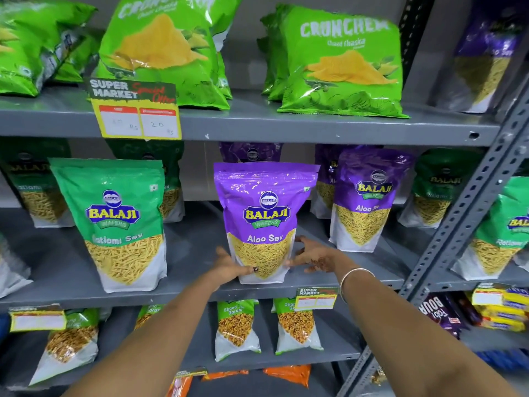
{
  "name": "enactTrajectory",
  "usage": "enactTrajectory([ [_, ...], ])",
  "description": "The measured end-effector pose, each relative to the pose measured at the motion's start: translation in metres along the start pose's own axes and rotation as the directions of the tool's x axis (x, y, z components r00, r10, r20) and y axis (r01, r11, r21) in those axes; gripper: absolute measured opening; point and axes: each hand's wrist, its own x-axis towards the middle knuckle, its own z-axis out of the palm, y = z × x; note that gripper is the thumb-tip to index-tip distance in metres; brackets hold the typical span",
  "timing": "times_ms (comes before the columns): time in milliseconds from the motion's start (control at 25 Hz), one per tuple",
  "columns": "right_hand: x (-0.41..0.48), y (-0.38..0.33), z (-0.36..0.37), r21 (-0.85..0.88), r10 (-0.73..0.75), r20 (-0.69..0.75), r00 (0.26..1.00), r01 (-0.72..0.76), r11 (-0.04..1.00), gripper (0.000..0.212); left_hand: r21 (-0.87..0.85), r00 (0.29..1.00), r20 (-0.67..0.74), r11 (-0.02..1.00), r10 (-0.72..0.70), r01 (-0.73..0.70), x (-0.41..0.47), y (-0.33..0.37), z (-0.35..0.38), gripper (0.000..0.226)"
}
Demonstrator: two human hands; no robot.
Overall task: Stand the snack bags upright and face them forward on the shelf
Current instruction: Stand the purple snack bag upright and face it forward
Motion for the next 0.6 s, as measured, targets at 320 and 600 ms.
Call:
enactTrajectory([
  [320,-0.020,0.059,-0.123,0.136,0.026,-0.501,0.865,0.049,0.990,0.078,0.546,0.782,0.481,0.833,-0.396,0.086,-0.030,0.093,0.054,0.046],
  [600,0.008,0.096,-0.192,0.494,-0.031,-0.394,0.919,0.240,0.836,0.029,-0.051,0.987,0.079,0.989,0.142,-0.138,0.056,0.166,0.186,0.107],
])
